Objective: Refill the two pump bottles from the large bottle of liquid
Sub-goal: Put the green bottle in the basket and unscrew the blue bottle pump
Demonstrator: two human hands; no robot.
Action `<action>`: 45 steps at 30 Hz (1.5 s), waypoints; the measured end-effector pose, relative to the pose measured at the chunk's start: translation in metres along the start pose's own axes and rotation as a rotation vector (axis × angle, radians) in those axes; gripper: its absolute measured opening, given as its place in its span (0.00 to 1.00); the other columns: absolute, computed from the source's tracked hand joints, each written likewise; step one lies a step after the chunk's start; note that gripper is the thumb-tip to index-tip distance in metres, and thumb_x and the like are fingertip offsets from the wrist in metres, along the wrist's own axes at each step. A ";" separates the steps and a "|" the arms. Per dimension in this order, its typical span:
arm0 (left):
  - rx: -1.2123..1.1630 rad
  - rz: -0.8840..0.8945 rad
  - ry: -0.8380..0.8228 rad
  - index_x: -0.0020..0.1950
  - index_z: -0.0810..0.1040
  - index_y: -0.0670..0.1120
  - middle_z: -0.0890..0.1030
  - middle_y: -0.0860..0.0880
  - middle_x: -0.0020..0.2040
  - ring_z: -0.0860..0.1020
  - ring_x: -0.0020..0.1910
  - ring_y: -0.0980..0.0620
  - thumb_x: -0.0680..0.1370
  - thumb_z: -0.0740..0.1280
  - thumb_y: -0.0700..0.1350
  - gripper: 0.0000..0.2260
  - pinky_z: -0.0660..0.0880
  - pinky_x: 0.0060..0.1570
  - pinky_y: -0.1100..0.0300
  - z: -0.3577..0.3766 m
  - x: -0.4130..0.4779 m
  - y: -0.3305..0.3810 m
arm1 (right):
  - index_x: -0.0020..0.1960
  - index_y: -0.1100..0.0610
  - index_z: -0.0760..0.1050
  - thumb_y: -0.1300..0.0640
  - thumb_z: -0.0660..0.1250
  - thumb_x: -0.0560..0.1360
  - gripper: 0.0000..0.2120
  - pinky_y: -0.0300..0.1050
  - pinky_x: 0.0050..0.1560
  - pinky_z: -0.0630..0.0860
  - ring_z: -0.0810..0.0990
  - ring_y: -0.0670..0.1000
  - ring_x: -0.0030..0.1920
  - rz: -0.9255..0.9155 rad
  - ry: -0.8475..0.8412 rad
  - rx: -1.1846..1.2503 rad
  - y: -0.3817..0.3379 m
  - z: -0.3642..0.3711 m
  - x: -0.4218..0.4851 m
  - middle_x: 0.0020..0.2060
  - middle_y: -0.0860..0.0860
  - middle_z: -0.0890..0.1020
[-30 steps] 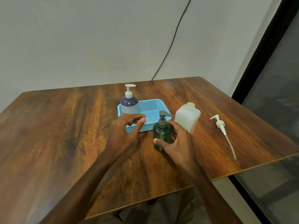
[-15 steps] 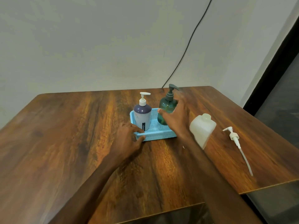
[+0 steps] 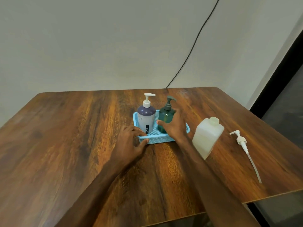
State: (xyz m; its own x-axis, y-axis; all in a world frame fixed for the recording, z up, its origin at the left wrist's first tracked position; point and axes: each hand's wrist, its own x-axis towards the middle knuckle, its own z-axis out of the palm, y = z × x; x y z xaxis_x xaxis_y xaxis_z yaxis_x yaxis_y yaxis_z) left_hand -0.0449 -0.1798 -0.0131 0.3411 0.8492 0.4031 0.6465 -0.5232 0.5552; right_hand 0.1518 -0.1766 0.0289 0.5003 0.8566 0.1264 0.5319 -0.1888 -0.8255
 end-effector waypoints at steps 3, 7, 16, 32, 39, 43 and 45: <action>-0.017 0.003 0.020 0.61 0.87 0.48 0.84 0.52 0.60 0.72 0.59 0.57 0.77 0.77 0.51 0.14 0.63 0.51 0.70 0.001 -0.001 -0.002 | 0.73 0.50 0.61 0.46 0.77 0.70 0.38 0.44 0.63 0.70 0.74 0.52 0.68 -0.028 0.114 -0.081 -0.005 -0.006 -0.030 0.69 0.49 0.73; -0.017 0.025 0.028 0.61 0.87 0.47 0.85 0.51 0.60 0.71 0.57 0.57 0.77 0.78 0.49 0.14 0.62 0.51 0.74 0.003 -0.001 -0.004 | 0.70 0.49 0.65 0.43 0.75 0.71 0.33 0.40 0.63 0.69 0.74 0.50 0.67 -0.235 0.254 -0.184 -0.011 0.008 -0.066 0.67 0.48 0.74; -0.028 0.069 0.019 0.61 0.87 0.44 0.84 0.49 0.60 0.74 0.60 0.51 0.78 0.76 0.42 0.12 0.65 0.54 0.66 0.000 -0.007 -0.002 | 0.71 0.58 0.63 0.42 0.77 0.68 0.40 0.48 0.60 0.75 0.77 0.56 0.63 -0.291 0.081 -0.186 -0.052 0.041 -0.021 0.64 0.55 0.77; -0.232 0.013 0.153 0.71 0.67 0.55 0.75 0.58 0.65 0.74 0.61 0.65 0.71 0.76 0.67 0.35 0.72 0.57 0.69 -0.001 -0.014 -0.007 | 0.66 0.52 0.72 0.45 0.80 0.66 0.32 0.35 0.58 0.73 0.77 0.44 0.57 -0.382 0.206 0.042 -0.056 -0.024 -0.063 0.61 0.46 0.79; -0.429 0.205 0.055 0.79 0.64 0.54 0.73 0.57 0.73 0.76 0.68 0.56 0.69 0.80 0.60 0.43 0.73 0.64 0.70 0.018 -0.023 0.041 | 0.66 0.47 0.71 0.47 0.83 0.62 0.37 0.41 0.58 0.79 0.77 0.44 0.59 -0.245 0.158 0.027 -0.010 -0.076 -0.127 0.62 0.43 0.78; -0.480 0.249 -0.108 0.71 0.67 0.59 0.77 0.67 0.65 0.77 0.64 0.66 0.68 0.80 0.58 0.36 0.72 0.61 0.74 0.039 -0.032 0.066 | 0.70 0.48 0.69 0.45 0.82 0.63 0.39 0.44 0.67 0.75 0.74 0.44 0.64 -0.174 0.140 -0.030 0.017 -0.076 -0.148 0.66 0.44 0.76; -0.473 0.268 -0.132 0.71 0.67 0.62 0.76 0.70 0.64 0.76 0.64 0.69 0.68 0.79 0.62 0.35 0.70 0.61 0.77 0.045 -0.033 0.071 | 0.70 0.49 0.70 0.44 0.81 0.65 0.38 0.34 0.65 0.70 0.72 0.41 0.62 -0.181 0.125 -0.032 0.027 -0.076 -0.152 0.66 0.43 0.76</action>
State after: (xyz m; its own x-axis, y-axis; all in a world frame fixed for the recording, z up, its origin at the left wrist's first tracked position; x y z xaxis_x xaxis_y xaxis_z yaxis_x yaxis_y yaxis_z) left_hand 0.0202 -0.2421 -0.0193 0.5537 0.6677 0.4975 0.1587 -0.6711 0.7242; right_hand 0.1421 -0.3483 0.0288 0.4746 0.8119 0.3399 0.6411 -0.0543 -0.7655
